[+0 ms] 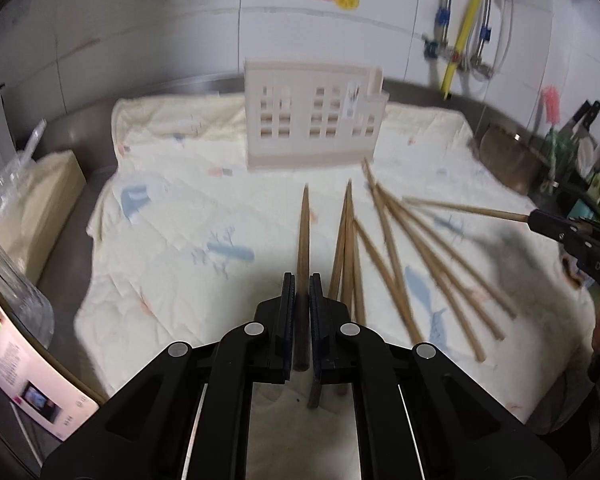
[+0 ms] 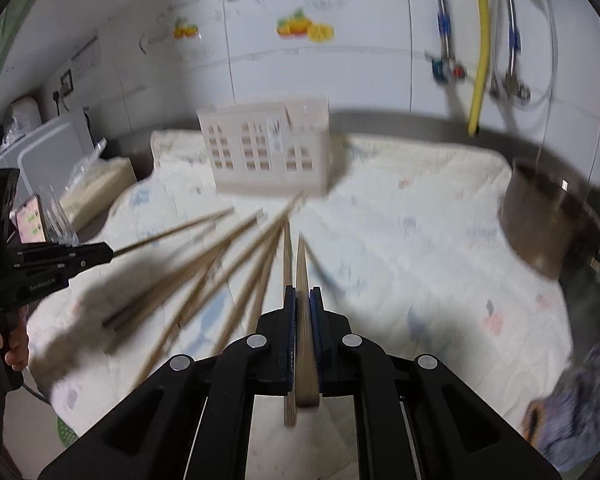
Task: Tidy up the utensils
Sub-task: 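Lift the held chopsticks with both tools and carry them above the white holder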
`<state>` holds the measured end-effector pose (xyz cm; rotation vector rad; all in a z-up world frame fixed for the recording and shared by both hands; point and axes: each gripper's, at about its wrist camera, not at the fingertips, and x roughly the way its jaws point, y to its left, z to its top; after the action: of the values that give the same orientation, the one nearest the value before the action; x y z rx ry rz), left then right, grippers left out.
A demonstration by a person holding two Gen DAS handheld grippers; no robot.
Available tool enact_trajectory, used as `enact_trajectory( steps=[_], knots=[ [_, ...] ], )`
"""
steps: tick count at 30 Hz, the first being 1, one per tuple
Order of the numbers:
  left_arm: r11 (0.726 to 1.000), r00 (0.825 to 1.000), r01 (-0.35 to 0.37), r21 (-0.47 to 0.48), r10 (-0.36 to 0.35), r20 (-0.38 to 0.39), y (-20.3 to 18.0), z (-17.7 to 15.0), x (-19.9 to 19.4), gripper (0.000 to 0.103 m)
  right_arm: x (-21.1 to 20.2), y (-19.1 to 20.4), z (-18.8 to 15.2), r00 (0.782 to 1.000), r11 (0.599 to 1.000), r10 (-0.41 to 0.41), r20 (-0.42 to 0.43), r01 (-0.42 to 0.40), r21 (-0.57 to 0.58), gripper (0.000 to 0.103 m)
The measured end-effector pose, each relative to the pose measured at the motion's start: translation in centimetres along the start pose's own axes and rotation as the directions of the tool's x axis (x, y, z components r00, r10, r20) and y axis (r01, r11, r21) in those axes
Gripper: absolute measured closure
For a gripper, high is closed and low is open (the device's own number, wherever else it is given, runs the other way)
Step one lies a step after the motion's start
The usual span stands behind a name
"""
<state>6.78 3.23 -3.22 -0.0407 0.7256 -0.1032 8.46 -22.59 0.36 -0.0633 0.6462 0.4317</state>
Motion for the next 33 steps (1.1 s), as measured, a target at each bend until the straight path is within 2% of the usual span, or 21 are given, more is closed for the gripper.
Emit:
enact_trajectory(
  steps=[6, 9, 19, 24, 29, 33],
  knots=[
    [1.0, 0.997, 0.016, 0.012, -0.017, 0.075, -0.4, 2.7, -2.2, 0.097, -0.3, -0.1, 4.0, 0.998, 0.999, 0.032, 0.056, -0.031, -0.023, 0.096],
    [0.999, 0.995, 0.007, 0.041, -0.011, 0.101, -0.7, 4.4, -2.7, 0.097, 0.2, -0.2, 5.9, 0.998, 0.998, 0.045, 0.048, -0.043, -0.044, 0.096],
    [0.997, 0.992, 0.026, 0.075, -0.035, 0.118, -1.0, 9.6, -2.7, 0.097, 1.0, -1.7, 11.5, 0.993, 0.992, 0.117, 0.029, -0.116, -0.043, 0.096],
    [0.993, 0.988, 0.045, 0.113, -0.061, 0.145, -1.8, 13.4, -3.5, 0.097, 0.8, -2.3, 15.4, 0.991, 0.991, 0.126, 0.049, -0.123, -0.059, 0.096],
    [0.989, 0.981, 0.027, 0.148, -0.055, 0.188, -2.4, 17.4, -4.9, 0.097, 0.7, -2.9, 18.7, 0.991, 0.991, 0.116, 0.066, -0.111, -0.078, 0.096],
    [0.988, 0.964, 0.01, 0.155, -0.051, 0.26, -2.6, 21.6, -7.0, 0.097, 1.2, -3.1, 21.0, 0.993, 0.991, 0.098, 0.07, -0.091, -0.101, 0.096]
  ],
)
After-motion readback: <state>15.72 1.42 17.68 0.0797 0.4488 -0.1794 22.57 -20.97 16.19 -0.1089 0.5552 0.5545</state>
